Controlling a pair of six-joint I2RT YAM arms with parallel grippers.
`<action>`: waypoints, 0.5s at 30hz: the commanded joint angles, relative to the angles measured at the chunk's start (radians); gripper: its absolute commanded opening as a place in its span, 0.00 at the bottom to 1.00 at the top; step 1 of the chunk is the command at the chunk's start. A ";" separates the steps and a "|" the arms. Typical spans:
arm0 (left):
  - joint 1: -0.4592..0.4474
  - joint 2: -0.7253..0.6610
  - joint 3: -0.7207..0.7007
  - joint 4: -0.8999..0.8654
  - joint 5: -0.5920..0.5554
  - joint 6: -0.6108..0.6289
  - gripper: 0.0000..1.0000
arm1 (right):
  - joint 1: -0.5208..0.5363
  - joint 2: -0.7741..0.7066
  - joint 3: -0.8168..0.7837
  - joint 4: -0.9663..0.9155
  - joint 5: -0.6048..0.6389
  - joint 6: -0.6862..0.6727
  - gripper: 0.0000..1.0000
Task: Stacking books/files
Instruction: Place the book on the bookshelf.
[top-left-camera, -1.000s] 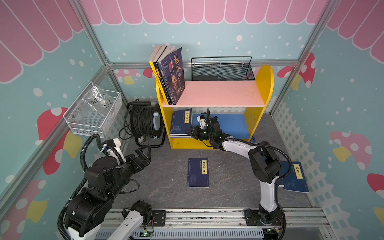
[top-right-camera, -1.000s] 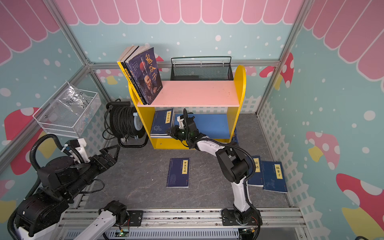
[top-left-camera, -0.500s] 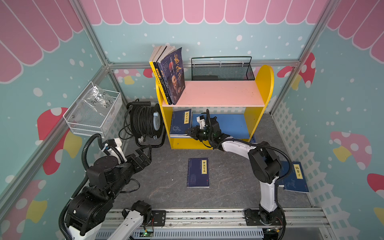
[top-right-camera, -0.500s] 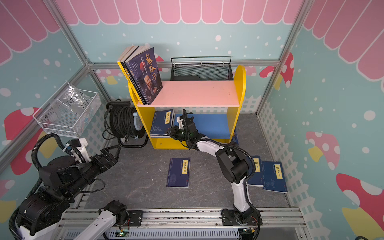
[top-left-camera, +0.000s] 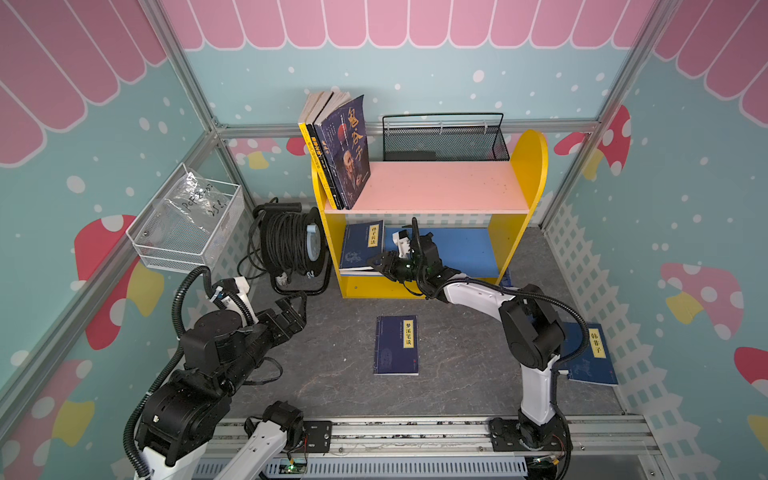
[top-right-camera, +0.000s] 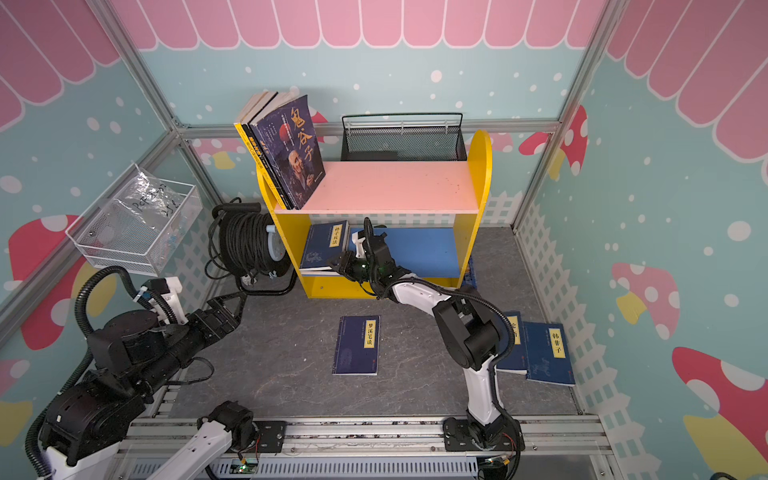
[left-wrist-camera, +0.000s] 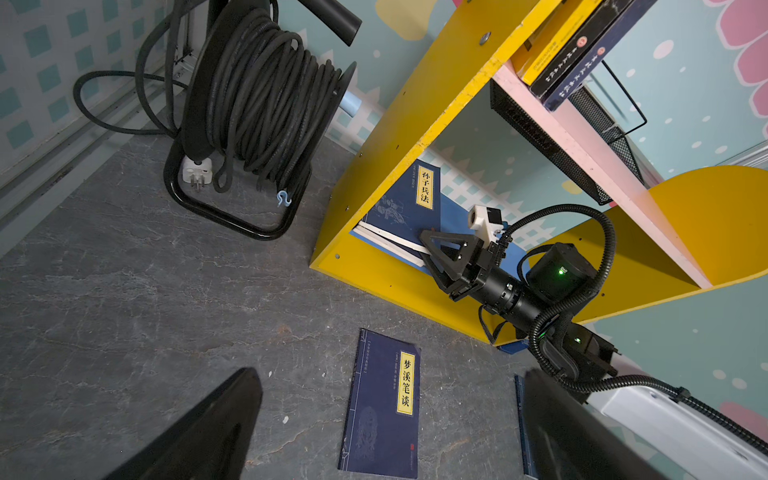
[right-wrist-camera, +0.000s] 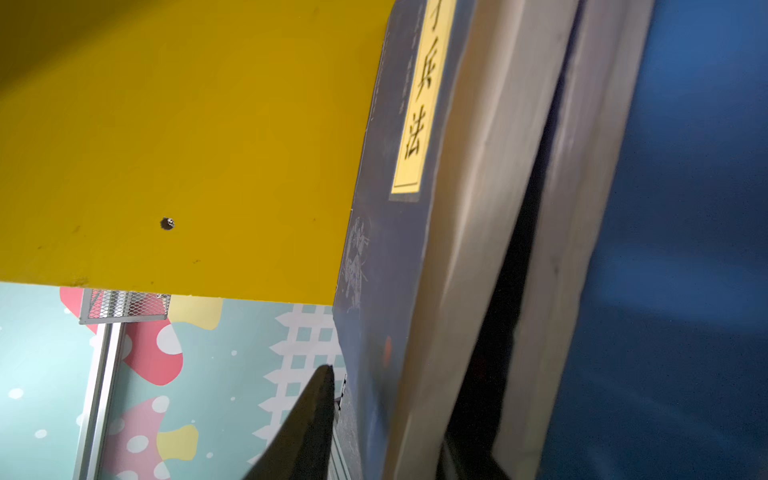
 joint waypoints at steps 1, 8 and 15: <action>0.006 -0.010 -0.007 0.013 0.007 0.002 0.99 | 0.008 -0.033 -0.013 -0.075 0.028 -0.017 0.39; 0.006 -0.010 -0.015 0.017 0.013 0.003 0.99 | 0.011 -0.069 -0.013 -0.156 0.097 -0.061 0.49; 0.007 0.003 -0.023 0.029 0.021 0.011 0.99 | 0.014 -0.125 -0.011 -0.245 0.162 -0.127 0.58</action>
